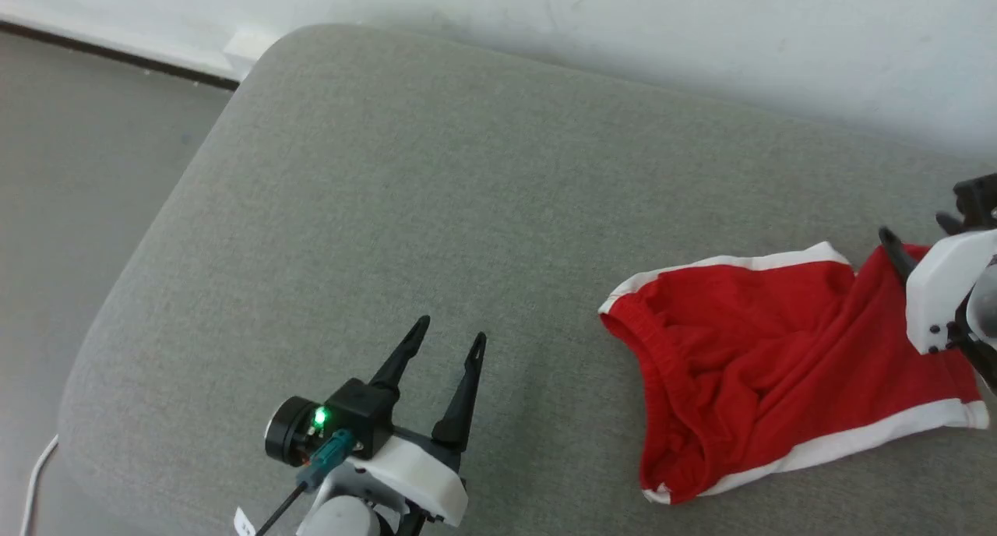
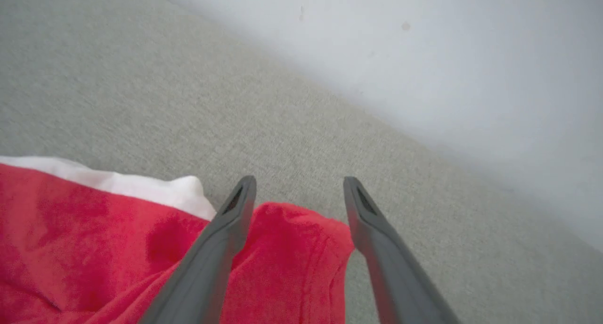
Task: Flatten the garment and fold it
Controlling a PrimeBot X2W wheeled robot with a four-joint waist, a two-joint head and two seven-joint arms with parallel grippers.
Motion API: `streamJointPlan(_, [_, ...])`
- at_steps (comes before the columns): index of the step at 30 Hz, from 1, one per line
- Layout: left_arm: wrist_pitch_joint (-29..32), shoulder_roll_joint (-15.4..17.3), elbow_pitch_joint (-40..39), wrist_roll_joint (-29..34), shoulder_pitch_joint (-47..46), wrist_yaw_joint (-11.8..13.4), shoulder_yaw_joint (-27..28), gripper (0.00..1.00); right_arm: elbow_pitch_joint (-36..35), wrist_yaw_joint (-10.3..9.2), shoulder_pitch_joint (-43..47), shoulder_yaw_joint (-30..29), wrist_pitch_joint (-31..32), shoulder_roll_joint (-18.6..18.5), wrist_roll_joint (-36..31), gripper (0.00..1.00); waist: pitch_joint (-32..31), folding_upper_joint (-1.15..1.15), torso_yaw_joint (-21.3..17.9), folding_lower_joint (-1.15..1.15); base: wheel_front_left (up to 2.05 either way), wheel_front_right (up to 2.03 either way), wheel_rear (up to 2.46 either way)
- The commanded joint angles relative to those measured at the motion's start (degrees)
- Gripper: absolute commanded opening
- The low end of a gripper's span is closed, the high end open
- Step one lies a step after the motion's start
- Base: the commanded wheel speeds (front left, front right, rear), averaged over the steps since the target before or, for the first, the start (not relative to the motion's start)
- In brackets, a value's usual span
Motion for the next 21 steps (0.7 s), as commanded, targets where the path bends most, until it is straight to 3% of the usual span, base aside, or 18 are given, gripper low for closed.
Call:
streamJointPlan(1, [-0.3,0.0,-1.0,-0.3,1.0,-0.4,0.5,1.00,-1.3,-0.05,-0.5,-0.5,-3.0,0.4,0.5,1.00,-3.7,0.00,-3.5,0.00,0.00,0.00,0.00])
streamJointPlan(5, [-0.3,0.4,-2.4,-0.8,2.6,-0.6,0.7,1.00,-6.9,-0.05,2.9,-2.4,-11.9,1.7,-0.2,1.00,-6.2,0.00,-6.1,0.00,0.00,0.00,0.00])
streamJointPlan(11, [1.6,0.9,-4.8,-2.1,4.7,-1.0,0.0,1.00,-17.5,-0.05,14.6,-10.9,-23.3,6.9,-3.3,1.00,-9.2,0.00,-9.7,0.00,0.00,0.00,0.00])
streamJointPlan(15, [6.6,1.7,-7.0,-4.0,6.1,-2.2,-2.0,1.00,-26.0,-0.05,24.1,-14.7,-24.9,11.0,-5.3,1.00,-9.9,0.00,-11.7,0.00,0.00,0.00,0.00])
streamJointPlan(21, [20.0,4.9,-10.7,-7.0,7.1,-3.6,-8.9,1.00,-36.8,-0.05,34.3,-19.8,-21.9,17.7,-7.8,1.00,-9.5,0.00,-14.8,0.00,0.00,0.00,0.00])
